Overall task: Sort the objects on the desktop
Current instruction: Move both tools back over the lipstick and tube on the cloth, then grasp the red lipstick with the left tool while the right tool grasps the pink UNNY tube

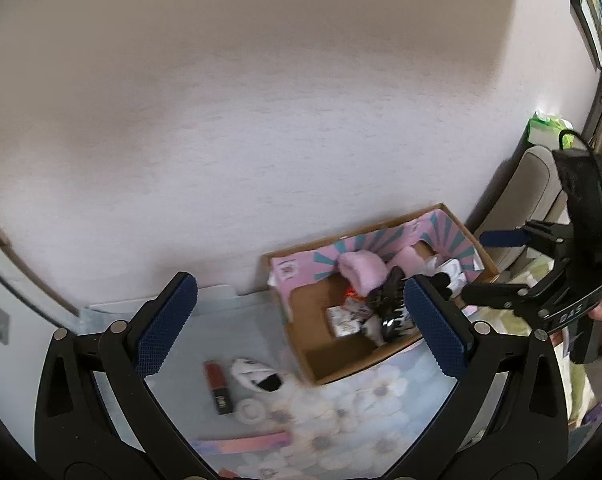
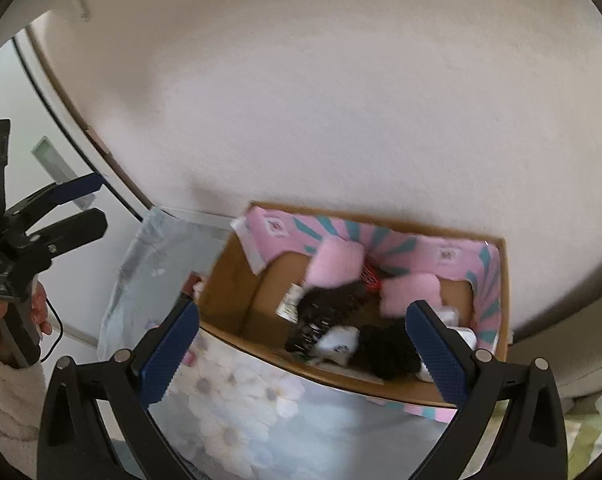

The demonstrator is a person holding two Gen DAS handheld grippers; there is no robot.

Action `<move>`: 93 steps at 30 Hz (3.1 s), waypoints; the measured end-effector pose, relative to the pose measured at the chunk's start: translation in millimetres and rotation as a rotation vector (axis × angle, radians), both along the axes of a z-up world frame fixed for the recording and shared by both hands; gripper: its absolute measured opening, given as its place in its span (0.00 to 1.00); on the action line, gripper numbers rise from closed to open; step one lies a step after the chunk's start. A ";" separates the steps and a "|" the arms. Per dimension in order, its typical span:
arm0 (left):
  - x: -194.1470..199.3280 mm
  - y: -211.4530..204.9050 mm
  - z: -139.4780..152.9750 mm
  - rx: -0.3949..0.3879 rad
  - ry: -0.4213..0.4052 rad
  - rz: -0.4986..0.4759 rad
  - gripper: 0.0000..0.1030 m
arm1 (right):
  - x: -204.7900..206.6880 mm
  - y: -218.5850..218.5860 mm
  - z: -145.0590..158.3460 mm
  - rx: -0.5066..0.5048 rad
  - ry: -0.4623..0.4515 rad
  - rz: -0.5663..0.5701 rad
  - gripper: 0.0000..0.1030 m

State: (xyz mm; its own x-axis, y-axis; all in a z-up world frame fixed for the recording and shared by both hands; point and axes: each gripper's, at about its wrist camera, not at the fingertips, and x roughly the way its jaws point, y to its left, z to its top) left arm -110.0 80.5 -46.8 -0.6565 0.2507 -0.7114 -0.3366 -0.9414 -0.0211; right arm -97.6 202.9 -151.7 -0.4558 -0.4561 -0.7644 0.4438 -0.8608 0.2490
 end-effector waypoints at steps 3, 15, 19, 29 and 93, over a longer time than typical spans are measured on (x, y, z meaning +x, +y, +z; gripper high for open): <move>6.6 -18.1 5.5 -0.006 0.007 0.014 1.00 | 4.1 -13.1 7.2 -0.030 0.005 0.010 1.00; 20.8 -112.1 6.9 0.021 -0.032 0.120 1.00 | 39.4 -96.4 18.6 0.015 0.105 0.113 1.00; 24.3 -131.9 -6.2 0.026 -0.065 0.100 1.00 | 49.0 -127.5 10.2 0.074 0.040 0.159 1.00; 17.3 -158.5 -56.6 0.045 -0.160 0.035 1.00 | 80.0 -176.0 -29.6 0.186 0.067 0.144 1.00; -47.1 -141.8 -219.3 -0.029 -0.338 -0.017 0.17 | 105.1 -278.3 -182.6 0.261 0.107 0.645 0.20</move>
State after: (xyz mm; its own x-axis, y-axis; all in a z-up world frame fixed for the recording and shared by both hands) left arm -157.2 -61.3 -266.2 -0.3783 0.2358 -0.8951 -0.3307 -0.9376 -0.1072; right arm 7.5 -75.4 -334.2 -0.2353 -0.4680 -0.8518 0.8962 -0.4437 -0.0039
